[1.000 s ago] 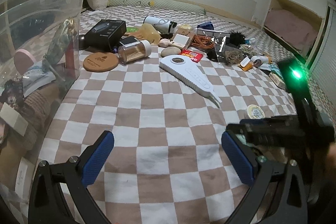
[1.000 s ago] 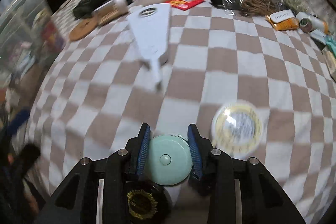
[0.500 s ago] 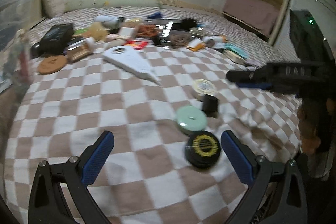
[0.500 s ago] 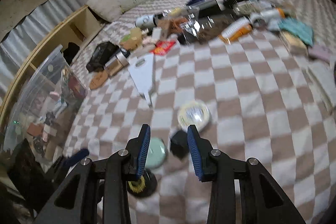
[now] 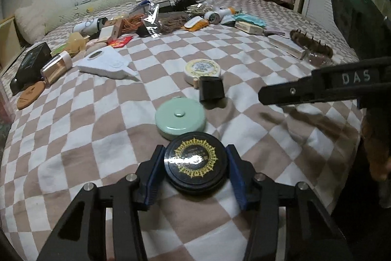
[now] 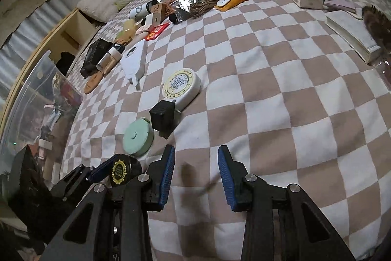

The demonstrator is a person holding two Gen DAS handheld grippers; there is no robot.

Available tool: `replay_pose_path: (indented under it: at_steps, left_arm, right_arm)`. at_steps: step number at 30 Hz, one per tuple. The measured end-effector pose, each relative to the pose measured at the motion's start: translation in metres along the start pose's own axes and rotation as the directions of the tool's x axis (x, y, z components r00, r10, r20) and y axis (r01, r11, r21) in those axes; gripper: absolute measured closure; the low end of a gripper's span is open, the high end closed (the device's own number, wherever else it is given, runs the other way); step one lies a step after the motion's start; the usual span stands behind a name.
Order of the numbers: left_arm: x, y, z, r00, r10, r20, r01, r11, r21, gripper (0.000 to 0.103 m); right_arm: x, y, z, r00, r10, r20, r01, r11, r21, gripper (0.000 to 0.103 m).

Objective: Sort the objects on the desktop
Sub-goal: 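Lower the left gripper onto the black round tin and grasp it while the right gripper holds the green tin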

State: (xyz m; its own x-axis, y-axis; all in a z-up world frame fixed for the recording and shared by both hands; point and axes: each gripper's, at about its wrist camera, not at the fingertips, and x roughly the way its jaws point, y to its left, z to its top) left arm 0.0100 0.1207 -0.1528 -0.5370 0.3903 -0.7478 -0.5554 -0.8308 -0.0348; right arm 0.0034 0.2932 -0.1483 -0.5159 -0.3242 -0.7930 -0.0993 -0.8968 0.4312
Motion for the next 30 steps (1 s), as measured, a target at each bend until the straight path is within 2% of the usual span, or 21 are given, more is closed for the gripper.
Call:
replay_pose_path:
  at_steps: [6, 11, 13, 16, 19, 20, 22, 24, 26, 30]
  left_arm:
    - [-0.005, 0.042, -0.004, 0.994, 0.106, -0.033, -0.109, 0.987, -0.116, 0.054]
    - [-0.009, 0.085, -0.010, 0.978, 0.200, -0.062, -0.209, 0.952, -0.223, 0.054]
    - [-0.012, 0.100, -0.012, 0.975, 0.213, -0.069, -0.224, 0.939, -0.261, 0.054]
    - [-0.015, 0.108, -0.016, 0.975, 0.212, -0.067, -0.223, 0.932, -0.285, 0.054]
    - [-0.018, 0.111, -0.019, 0.976, 0.209, -0.064, -0.219, 0.931, -0.293, 0.052]
    - [-0.018, 0.110, -0.019, 0.977, 0.206, -0.063, -0.215, 0.932, -0.290, 0.048]
    - [-0.020, 0.108, -0.018, 0.980, 0.192, -0.054, -0.200, 0.936, -0.290, 0.031]
    - [-0.022, 0.106, -0.016, 0.980, 0.194, -0.043, -0.197, 0.936, -0.292, 0.029]
    - [-0.026, 0.107, -0.014, 0.979, 0.200, -0.030, -0.200, 0.934, -0.295, 0.029]
    - [-0.037, 0.110, -0.009, 0.979, 0.205, 0.016, -0.190, 0.930, -0.313, 0.029]
  right_arm:
    - [0.011, 0.020, -0.004, 1.000, 0.022, -0.019, -0.023, 0.997, -0.078, 0.066]
    - [0.025, 0.044, -0.008, 0.997, 0.062, -0.047, -0.068, 0.989, -0.132, 0.066]
    - [0.032, 0.049, -0.008, 0.995, 0.076, -0.058, -0.082, 0.989, -0.119, 0.066]
    - [0.041, 0.053, -0.005, 0.993, 0.103, -0.064, -0.109, 0.990, -0.087, 0.066]
    - [0.052, 0.049, 0.001, 0.988, 0.142, -0.068, -0.142, 0.990, -0.002, 0.066]
    - [0.056, 0.046, 0.002, 0.986, 0.152, -0.069, -0.150, 0.988, 0.033, 0.066]
    - [0.061, 0.040, 0.003, 0.983, 0.173, -0.066, -0.167, 0.982, 0.087, 0.066]
    - [0.065, 0.036, 0.004, 0.981, 0.186, -0.062, -0.177, 0.977, 0.120, 0.066]
    - [0.065, 0.042, 0.005, 0.984, 0.164, -0.062, -0.158, 0.983, 0.092, 0.066]
    - [0.059, 0.070, 0.003, 0.997, 0.063, -0.034, -0.066, 0.994, -0.086, 0.066]
